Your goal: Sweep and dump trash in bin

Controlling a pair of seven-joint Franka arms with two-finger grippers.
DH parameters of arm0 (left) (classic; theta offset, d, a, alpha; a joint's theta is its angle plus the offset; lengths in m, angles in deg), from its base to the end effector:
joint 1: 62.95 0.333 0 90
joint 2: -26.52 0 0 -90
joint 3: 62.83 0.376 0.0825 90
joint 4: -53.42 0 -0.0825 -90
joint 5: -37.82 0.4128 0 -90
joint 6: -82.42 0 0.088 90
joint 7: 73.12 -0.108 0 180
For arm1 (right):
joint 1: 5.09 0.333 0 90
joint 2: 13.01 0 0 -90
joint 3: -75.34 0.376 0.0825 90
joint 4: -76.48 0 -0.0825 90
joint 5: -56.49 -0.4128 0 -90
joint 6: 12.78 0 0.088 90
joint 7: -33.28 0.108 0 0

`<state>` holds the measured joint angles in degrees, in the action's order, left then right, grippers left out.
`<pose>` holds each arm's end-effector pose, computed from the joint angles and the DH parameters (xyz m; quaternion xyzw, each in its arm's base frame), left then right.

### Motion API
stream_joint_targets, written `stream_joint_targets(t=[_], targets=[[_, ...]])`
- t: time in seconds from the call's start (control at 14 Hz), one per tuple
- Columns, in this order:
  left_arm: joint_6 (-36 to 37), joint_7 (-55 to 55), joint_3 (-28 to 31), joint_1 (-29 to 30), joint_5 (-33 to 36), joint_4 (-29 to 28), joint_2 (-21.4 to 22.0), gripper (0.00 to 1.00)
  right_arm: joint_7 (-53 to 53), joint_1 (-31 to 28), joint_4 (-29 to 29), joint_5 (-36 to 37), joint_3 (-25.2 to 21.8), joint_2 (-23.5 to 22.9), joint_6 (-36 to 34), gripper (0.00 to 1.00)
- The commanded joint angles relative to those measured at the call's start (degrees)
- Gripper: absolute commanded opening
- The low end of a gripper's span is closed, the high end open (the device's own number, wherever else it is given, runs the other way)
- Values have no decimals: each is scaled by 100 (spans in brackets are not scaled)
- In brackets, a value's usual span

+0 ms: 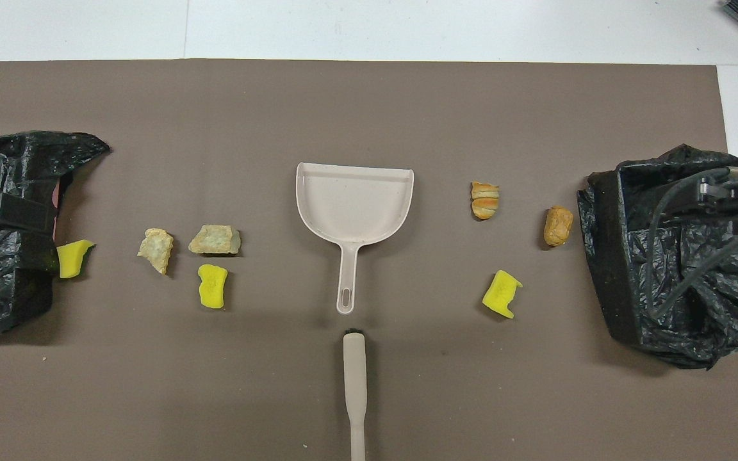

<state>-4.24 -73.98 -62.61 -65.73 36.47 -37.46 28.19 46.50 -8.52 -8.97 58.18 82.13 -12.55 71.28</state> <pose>0.5656 -0.0279 0.6877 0.9992 -0.0303 -0.0224 0.0115 0.5690 0.0303 0.7185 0.9960 -0.0873 -0.0059 0.0162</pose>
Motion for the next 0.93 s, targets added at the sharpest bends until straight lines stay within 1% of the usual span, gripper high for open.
stream_joint_targets(t=[0.0,0.21,0.43,0.57,0.79,0.86], targets=[[70,-38,40,-135,29,-43,9,100,-83,-96,-94,32,24,104,-239,100],[-27,15,40,-302,-32,-218,-9,100,-127,-123,-86,24,24,104,-232,100],[-438,164,40,-679,-138,-578,-9,100,-101,-132,-103,23,24,104,-232,100],[-965,322,49,-1118,-138,-1157,148,100,-31,-132,-103,32,24,113,-224,100],[-1598,507,40,-1357,-138,-2079,482,100,-39,-132,-129,23,24,104,-136,100],[-1731,507,40,-1462,-138,-2317,536,100,-31,-132,-129,32,24,87,-57,100]])
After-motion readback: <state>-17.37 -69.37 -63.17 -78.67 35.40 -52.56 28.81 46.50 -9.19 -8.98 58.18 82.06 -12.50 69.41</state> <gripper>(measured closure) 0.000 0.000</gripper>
